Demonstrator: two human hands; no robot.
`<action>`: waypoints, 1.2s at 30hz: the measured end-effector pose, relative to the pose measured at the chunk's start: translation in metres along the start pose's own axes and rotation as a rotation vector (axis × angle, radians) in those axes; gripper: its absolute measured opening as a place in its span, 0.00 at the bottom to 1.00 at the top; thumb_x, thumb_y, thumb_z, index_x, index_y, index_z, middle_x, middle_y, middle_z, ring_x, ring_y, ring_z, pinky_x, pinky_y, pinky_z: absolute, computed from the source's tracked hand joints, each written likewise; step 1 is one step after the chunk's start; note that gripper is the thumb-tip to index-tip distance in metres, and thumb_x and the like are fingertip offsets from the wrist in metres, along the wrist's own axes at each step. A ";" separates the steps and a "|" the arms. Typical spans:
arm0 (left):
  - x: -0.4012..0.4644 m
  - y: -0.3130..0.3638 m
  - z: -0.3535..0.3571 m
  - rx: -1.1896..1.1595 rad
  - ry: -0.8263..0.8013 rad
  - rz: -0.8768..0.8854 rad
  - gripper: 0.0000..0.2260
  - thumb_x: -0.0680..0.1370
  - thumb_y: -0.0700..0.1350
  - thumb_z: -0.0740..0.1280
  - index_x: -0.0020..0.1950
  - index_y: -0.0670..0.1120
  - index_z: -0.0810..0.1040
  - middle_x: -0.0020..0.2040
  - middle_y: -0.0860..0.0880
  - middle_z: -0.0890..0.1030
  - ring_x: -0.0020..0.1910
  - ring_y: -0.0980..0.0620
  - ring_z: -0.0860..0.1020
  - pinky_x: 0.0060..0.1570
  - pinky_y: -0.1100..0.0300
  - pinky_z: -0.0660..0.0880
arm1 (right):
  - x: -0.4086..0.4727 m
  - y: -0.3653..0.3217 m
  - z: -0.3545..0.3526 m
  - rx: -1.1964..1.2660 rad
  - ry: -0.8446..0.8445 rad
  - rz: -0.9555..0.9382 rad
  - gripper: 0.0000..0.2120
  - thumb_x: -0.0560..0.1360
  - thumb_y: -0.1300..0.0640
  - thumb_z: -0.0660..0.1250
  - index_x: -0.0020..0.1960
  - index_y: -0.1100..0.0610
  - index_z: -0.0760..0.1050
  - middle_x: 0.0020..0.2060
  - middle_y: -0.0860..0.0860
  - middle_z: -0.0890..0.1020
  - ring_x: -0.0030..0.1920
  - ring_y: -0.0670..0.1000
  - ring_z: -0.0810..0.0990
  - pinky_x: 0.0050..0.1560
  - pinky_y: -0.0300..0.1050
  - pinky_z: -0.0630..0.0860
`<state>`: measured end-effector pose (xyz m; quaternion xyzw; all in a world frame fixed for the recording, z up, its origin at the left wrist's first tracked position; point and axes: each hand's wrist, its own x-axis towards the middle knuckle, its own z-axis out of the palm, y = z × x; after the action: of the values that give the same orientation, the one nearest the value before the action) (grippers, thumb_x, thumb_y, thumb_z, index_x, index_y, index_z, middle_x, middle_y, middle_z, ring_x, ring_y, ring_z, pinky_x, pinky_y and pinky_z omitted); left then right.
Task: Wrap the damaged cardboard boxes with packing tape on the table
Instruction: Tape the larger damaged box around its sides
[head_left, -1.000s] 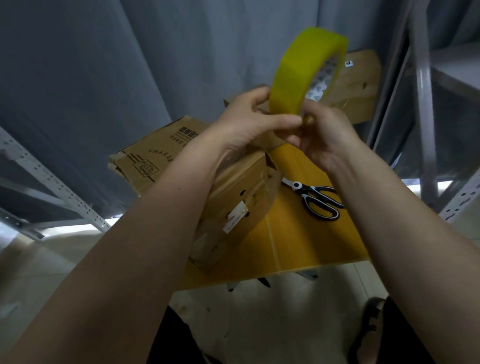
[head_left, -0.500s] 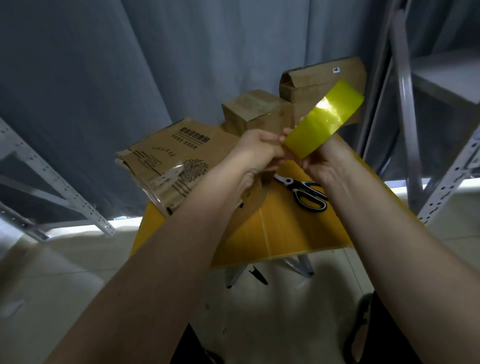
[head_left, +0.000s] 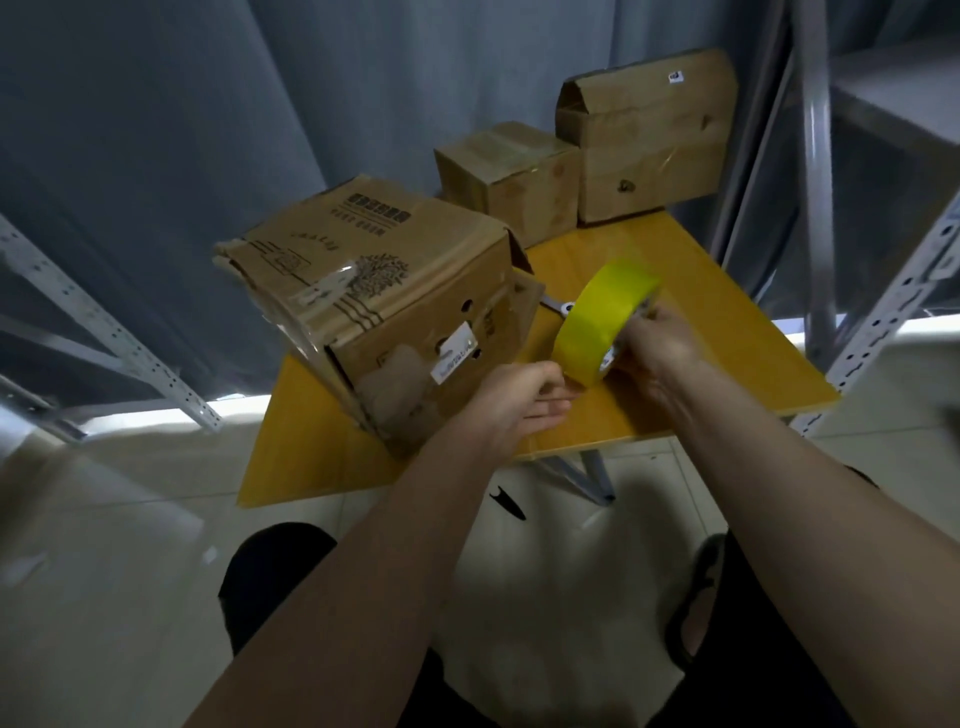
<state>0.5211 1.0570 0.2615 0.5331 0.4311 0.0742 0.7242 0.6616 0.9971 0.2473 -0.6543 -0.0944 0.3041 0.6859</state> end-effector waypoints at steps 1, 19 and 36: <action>0.001 -0.001 -0.001 0.062 0.044 0.012 0.06 0.79 0.35 0.64 0.54 0.39 0.77 0.51 0.40 0.83 0.39 0.53 0.80 0.45 0.60 0.79 | 0.000 0.000 0.000 -0.050 -0.009 -0.024 0.10 0.74 0.67 0.67 0.56 0.63 0.77 0.42 0.57 0.80 0.41 0.54 0.78 0.44 0.50 0.79; 0.039 -0.008 -0.019 0.855 0.284 0.040 0.17 0.74 0.52 0.72 0.31 0.43 0.77 0.18 0.52 0.75 0.15 0.59 0.71 0.23 0.66 0.70 | 0.008 -0.016 -0.013 -0.527 -0.210 -0.055 0.09 0.69 0.64 0.74 0.43 0.55 0.76 0.38 0.49 0.80 0.39 0.47 0.79 0.35 0.39 0.72; -0.054 0.135 -0.092 1.088 0.945 0.592 0.22 0.74 0.57 0.68 0.66 0.52 0.73 0.73 0.45 0.66 0.73 0.42 0.60 0.71 0.42 0.58 | -0.033 -0.093 0.076 -0.217 -0.139 -0.295 0.10 0.80 0.55 0.62 0.58 0.58 0.75 0.44 0.49 0.77 0.45 0.49 0.76 0.48 0.44 0.73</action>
<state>0.4703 1.1487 0.3984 0.8182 0.5095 0.2615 0.0502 0.6228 1.0474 0.3546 -0.6809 -0.2687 0.2328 0.6403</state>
